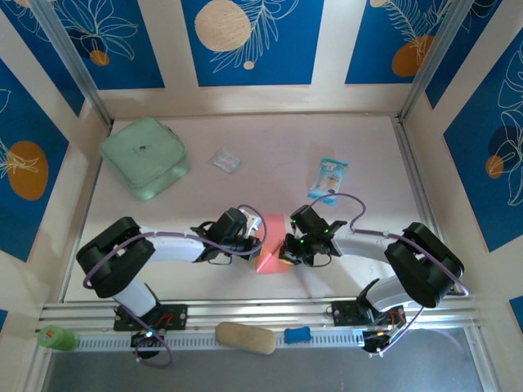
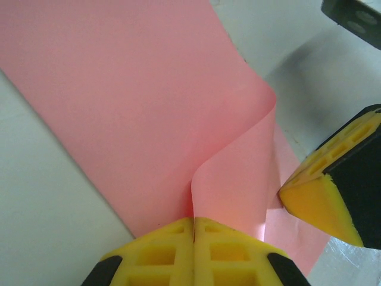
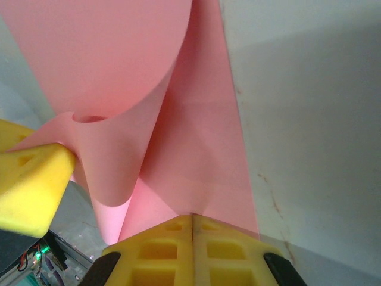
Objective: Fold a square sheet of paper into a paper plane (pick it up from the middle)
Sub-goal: Fold the triangle at the bottom-center of the table.
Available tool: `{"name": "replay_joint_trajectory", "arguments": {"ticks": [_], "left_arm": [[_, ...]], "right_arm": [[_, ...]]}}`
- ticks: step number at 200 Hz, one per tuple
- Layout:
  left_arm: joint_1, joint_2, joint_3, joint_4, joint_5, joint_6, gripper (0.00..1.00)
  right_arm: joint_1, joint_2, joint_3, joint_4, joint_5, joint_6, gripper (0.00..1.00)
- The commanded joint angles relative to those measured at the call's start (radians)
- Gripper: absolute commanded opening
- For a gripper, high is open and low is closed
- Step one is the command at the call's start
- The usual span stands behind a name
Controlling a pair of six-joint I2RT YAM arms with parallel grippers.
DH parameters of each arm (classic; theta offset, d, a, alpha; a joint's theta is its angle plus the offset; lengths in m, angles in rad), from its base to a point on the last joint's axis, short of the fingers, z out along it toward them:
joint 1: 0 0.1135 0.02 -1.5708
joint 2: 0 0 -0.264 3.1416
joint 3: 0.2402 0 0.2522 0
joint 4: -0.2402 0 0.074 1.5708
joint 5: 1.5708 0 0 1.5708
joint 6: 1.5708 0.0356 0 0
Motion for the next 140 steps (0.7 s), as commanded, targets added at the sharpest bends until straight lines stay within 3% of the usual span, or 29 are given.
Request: {"name": "replay_joint_trajectory", "arguments": {"ticks": [1,140], "left_arm": [[0.006,-0.007,0.025,-0.021,0.015,0.034,0.0],[0.006,0.067,0.018,-0.015,0.02,0.015,0.0]], "right_arm": [[-0.005,-0.011,-0.011,-0.066,0.016,-0.013,0.04],[-0.009,-0.028,-0.011,-0.059,0.01,-0.014,0.05]]}}
